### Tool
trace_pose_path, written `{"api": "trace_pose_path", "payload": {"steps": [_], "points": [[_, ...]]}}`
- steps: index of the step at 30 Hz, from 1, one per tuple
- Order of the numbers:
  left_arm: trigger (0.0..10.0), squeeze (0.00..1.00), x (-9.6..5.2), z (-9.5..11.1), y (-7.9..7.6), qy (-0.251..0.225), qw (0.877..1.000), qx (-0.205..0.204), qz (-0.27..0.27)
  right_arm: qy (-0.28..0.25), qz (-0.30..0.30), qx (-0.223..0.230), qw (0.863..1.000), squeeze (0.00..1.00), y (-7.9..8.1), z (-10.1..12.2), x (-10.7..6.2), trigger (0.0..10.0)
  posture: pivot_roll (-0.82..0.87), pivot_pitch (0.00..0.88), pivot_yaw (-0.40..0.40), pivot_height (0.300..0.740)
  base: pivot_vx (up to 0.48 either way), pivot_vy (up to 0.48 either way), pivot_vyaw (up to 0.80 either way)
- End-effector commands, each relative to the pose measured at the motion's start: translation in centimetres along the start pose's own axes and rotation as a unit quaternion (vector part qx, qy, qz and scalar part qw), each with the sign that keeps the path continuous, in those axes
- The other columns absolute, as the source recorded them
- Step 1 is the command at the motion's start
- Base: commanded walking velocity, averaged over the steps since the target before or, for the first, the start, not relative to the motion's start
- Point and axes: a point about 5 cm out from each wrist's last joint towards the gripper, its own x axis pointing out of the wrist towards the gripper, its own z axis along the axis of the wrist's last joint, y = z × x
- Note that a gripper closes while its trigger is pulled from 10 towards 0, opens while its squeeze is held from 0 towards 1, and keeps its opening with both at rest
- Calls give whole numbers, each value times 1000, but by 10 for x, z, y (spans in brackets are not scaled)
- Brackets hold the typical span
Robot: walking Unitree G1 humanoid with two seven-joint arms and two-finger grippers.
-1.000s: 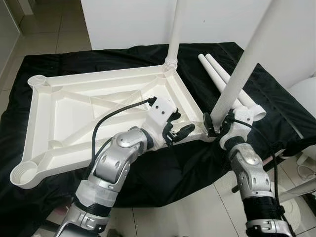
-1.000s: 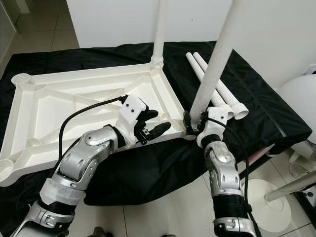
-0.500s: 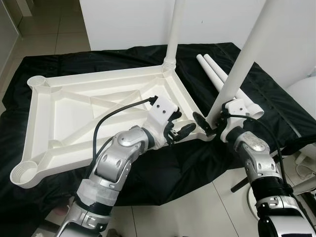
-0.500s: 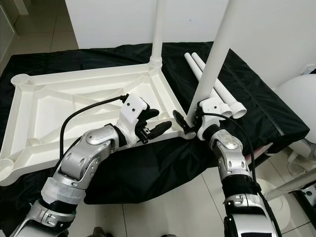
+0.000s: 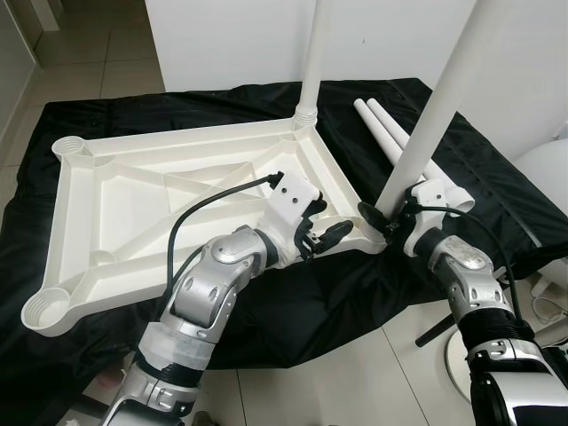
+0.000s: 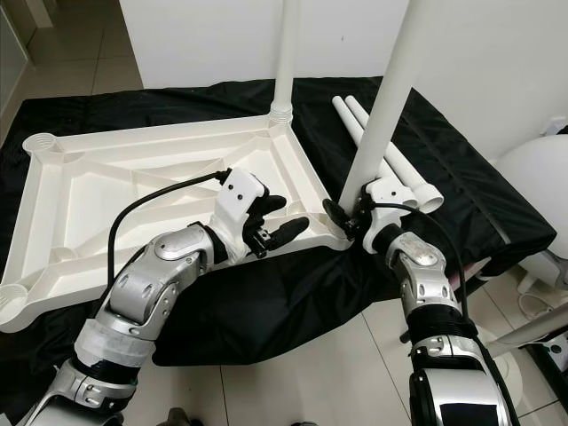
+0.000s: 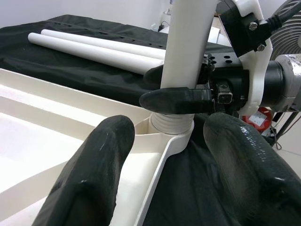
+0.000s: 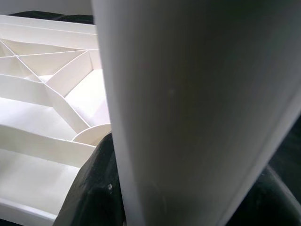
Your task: Building children table
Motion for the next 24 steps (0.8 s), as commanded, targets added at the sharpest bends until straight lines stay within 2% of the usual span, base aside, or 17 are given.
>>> {"api": "trace_pose_path", "payload": {"steps": [1,6,7,9,10,14,18,21,22,24], "points": [[10000,0,1,-1,2,5,1000,1,25,27,-4,15,1000,0,2,-14,-5,10000,-7,73,-15,740,0,0,0],[10000,0,1,-1,2,6,1000,0,25,39,-56,28,997,0,2,-19,-4,10000,-7,77,-17,740,0,0,0],[10000,0,1,-2,2,6,1000,-1,25,46,-98,38,993,0,2,-22,-3,10000,-7,77,-17,740,0,0,0],[10000,0,1,-2,2,6,1000,-1,25,46,-98,38,993,0,2,-22,-3,10000,-7,77,-17,740,0,0,0],[10000,0,0,-2,1,6,1000,-2,24,48,-135,58,988,0,4,-24,-1,10000,-9,78,-20,740,0,0,0],[10000,0,0,-3,0,7,1000,-2,23,51,-179,85,979,0,7,-27,0,10000,-9,75,-20,740,0,0,0],[10000,0,0,-3,-1,7,1000,-2,22,49,-222,90,970,0,14,-28,1,10000,-7,73,-22,740,0,0,0],[10000,0,0,-4,-2,7,1000,-3,20,51,-304,115,944,0,29,-29,5,10000,-5,69,-24,740,0,0,0],[10000,0,0,-4,-2,7,1000,-3,20,51,-304,115,944,0,29,-29,5,10000,-5,69,-24,740,0,0,0],[10000,0,0,-4,-2,7,1000,-3,20,50,-367,124,920,0,37,-28,7,10000,-1,66,-25,740,0,0,0]]}}
